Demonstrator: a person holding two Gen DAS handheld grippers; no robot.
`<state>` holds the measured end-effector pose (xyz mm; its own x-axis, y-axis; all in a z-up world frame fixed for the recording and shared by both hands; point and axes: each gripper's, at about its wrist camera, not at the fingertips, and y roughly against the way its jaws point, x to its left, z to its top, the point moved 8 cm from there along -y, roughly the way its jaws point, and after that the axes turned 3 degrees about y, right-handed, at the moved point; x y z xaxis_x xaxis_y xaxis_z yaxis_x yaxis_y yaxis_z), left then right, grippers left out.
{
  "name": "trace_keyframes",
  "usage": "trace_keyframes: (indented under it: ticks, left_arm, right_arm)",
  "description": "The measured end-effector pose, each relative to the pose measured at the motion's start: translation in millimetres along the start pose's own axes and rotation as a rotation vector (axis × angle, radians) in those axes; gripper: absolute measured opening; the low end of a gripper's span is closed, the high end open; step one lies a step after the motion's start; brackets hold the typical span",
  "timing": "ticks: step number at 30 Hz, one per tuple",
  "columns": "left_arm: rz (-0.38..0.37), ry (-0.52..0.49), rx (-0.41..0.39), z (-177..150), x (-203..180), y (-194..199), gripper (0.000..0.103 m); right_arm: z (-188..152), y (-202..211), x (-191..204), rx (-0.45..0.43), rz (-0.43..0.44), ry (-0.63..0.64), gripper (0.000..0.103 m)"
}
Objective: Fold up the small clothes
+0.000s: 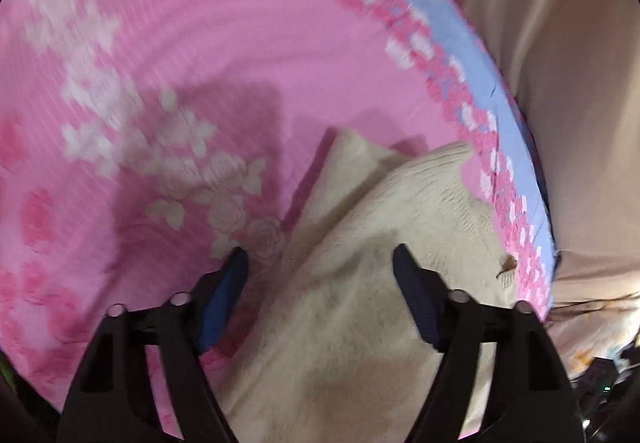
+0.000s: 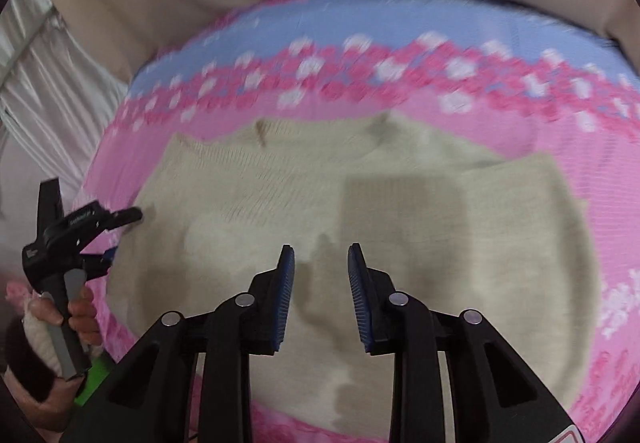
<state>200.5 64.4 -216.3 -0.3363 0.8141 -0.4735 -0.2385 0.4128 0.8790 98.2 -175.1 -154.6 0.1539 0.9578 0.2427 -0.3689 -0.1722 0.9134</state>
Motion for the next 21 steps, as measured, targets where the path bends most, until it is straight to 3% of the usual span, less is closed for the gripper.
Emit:
trace_keyframes:
  ticks: [1,3,6,11,15,21]
  left_arm:
    - [-0.005,0.017,-0.005,0,2,-2,0.058]
    - [-0.051,0.003,0.017,-1,-3,-6,0.031]
    - [-0.079,0.024,0.033,0,-3,-10,0.018]
    - [-0.166,-0.024,0.020,-8,-34,16,0.014]
    - [-0.282,-0.112,0.023,-22,-90,49,0.014]
    - [-0.402,-0.259,0.069,-66,-185,70,0.014]
  right_arm:
    - [1,-8,6,0.021,-0.001,0.012,0.021]
    - [3,-22,13,0.055,-0.021,0.041,0.019]
    - [-3,-48,4,0.140,-0.078,0.043,0.009]
    - [-4,-60,6,0.166,-0.092,0.054,0.008]
    - [0,-64,6,0.184,-0.081,0.066,0.008]
    - [3,-67,-4,0.183,0.044,-0.017,0.007]
